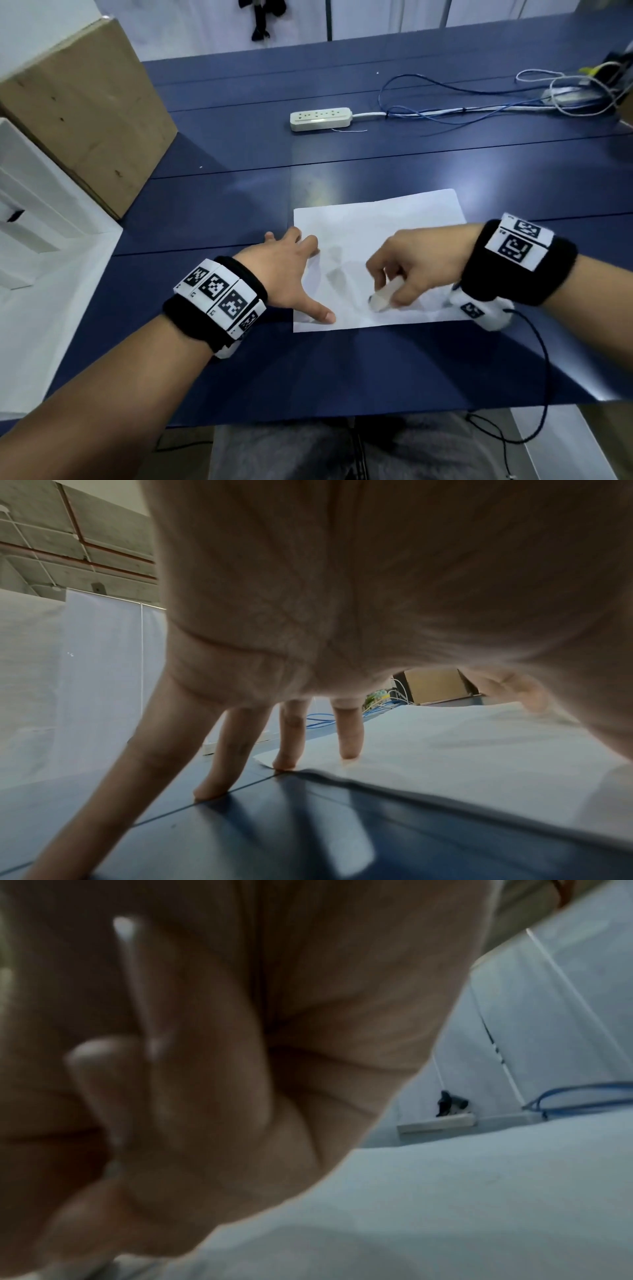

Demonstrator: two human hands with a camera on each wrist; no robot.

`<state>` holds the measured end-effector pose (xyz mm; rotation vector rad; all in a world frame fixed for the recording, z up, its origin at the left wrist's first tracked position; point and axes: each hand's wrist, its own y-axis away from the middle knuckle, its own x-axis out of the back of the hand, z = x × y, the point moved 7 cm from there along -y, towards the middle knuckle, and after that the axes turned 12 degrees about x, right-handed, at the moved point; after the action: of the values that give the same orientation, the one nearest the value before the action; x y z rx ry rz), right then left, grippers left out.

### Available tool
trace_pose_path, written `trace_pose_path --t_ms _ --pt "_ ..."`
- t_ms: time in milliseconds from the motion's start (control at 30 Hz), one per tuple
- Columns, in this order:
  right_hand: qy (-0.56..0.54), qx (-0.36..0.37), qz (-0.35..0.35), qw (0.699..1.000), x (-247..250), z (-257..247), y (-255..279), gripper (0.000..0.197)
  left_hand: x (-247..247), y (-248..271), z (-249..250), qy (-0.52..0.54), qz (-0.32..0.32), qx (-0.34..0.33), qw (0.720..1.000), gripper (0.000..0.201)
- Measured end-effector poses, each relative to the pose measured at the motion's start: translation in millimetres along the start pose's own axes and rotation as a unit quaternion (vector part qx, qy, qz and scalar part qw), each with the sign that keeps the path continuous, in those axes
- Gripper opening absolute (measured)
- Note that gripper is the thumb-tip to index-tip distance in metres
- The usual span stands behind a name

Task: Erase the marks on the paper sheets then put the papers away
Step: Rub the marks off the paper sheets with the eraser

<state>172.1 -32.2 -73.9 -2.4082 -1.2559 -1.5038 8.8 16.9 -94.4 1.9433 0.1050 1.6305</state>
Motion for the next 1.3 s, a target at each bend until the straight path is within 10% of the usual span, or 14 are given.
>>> trace_pose_path --t_ms 267,467,667,867,1100,1300 --pt "0.091 -0.062 0.151 0.982 41 27 -5 0.018 2 -1 3 -0.007 0.010 -0.010 1.000 0.126" --pt "0.017 0.007 -0.013 1.000 0 2 0 0.020 1 -1 2 -0.005 0.007 -0.008 1.000 0.124" --pt "0.090 -0.073 0.151 0.982 41 31 -6 0.024 2 0 3 -0.007 0.006 -0.006 1.000 0.124" --pt "0.016 0.014 -0.038 0.999 -8 2 5 0.017 -1 -2 2 -0.010 -0.005 0.001 1.000 0.125" --pt "0.091 -0.072 0.150 0.982 40 29 1 0.034 0 0 2 -0.010 0.002 0.002 1.000 0.125" --pt "0.012 0.017 -0.027 0.999 -11 -5 9 0.016 0 -1 1 0.000 -0.007 0.003 1.000 0.124"
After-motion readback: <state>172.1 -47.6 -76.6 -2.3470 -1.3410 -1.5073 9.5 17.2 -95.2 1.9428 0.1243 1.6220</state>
